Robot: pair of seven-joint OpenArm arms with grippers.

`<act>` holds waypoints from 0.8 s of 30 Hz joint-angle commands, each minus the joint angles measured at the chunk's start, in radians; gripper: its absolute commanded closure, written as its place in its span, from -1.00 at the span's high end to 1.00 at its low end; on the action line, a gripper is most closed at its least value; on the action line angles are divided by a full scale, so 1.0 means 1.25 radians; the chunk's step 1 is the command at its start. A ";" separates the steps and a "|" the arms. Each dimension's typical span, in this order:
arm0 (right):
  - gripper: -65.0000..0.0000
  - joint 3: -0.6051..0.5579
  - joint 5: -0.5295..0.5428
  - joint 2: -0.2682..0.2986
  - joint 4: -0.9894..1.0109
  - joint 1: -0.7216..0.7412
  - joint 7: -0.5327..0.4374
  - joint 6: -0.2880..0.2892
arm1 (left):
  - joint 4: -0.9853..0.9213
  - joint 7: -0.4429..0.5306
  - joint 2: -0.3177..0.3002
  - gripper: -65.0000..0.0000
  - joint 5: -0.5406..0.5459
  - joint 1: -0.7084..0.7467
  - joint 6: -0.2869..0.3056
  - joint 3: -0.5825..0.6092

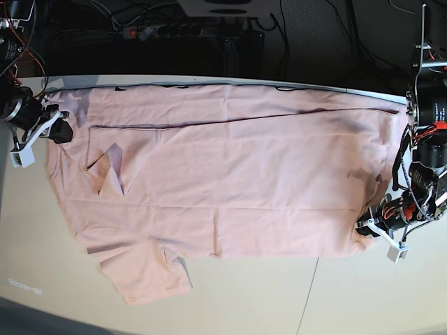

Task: Fold the T-shirt properly
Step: 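Move both grippers to the shirt's opposite edge and grasp it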

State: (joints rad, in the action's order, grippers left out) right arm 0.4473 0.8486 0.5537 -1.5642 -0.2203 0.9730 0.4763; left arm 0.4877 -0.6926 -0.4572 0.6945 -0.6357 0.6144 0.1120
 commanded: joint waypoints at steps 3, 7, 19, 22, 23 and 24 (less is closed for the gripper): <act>-1.00 0.010 0.002 0.041 -0.010 0.048 -0.012 0.041 | 0.033 -0.025 -0.011 -1.00 0.010 -0.033 0.034 -0.001; -1.00 0.009 -0.025 0.063 0.013 0.128 -0.013 0.041 | 0.060 -0.074 -0.011 -1.00 0.033 -0.035 0.057 -0.001; -1.00 -0.050 -0.122 0.100 0.499 0.520 -0.112 0.041 | 0.109 -0.133 -0.006 -1.00 0.063 -0.036 0.057 -0.001; -1.00 -0.055 -0.178 0.100 0.642 0.622 -0.185 0.041 | 0.109 -0.138 -0.006 -1.00 0.063 -0.037 0.057 -0.001; -0.83 -0.055 -0.193 0.100 0.689 0.654 -0.209 0.041 | 0.109 -0.138 -0.006 -1.00 0.063 -0.037 0.057 -0.001; -0.50 -0.055 -0.205 0.100 0.735 0.683 -0.229 0.041 | 0.109 -0.138 -0.007 -1.00 0.063 -0.037 0.057 -0.001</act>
State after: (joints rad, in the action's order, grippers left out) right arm 0.3733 0.5797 0.6533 -0.6247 0.6037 0.7055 0.4767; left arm 0.6083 -0.8761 -0.4507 0.7597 -0.6487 0.6594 0.1131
